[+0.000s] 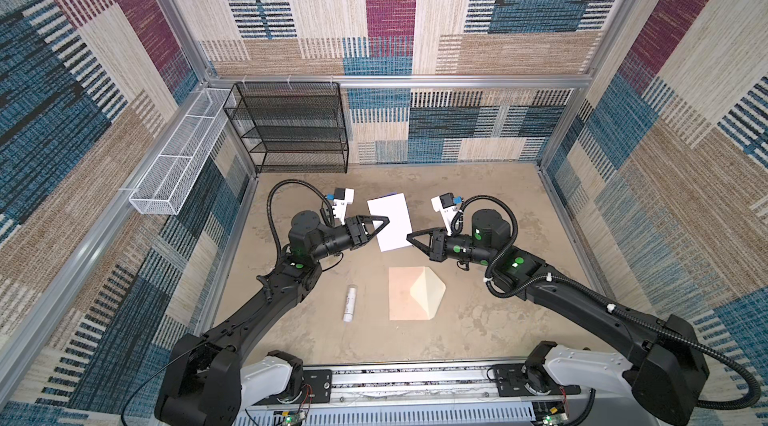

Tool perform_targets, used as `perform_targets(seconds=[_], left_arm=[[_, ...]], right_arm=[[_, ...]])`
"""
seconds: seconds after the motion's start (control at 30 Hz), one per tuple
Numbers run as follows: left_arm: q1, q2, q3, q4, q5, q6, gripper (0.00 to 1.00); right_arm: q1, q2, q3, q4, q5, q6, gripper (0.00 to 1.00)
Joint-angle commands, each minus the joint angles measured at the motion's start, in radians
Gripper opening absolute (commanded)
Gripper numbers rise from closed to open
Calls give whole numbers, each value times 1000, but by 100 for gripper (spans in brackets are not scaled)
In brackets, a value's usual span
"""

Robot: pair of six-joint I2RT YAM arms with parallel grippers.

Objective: Place the letter into the envelope and seal it
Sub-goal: 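Lift the letter upright with the right gripper while the left gripper grasps its other edge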

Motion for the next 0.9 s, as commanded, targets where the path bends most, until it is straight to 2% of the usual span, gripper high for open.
perform_targets(seconds=[0.0,0.13,0.2,0.23,0.33,0.4,0.57,0.87], left_arm=[[-1,-6,10,-20,13,35,33],[-2,-1,15,-37,15,46,21],[-4,2,16,-39,17,50,16],[-4,2,18,-43,18,53,13],[-6,1,28,-73,25,65,4],[-9,1,34,-97,37,79,2],[-19,-14,21,-122,64,94,0],[-72,1,-8,-55,67,60,0]], right_arm=[[-8,-7,-9,30,-20,17,9],[-12,-6,-19,43,-36,21,12],[-14,-9,-23,45,-40,17,20],[-15,-13,-29,45,-40,13,25],[-26,-36,-47,53,-48,3,57],[-65,-59,-84,100,-100,22,67],[-158,-88,-168,201,-210,72,73],[-163,-16,-211,373,-319,138,74]])
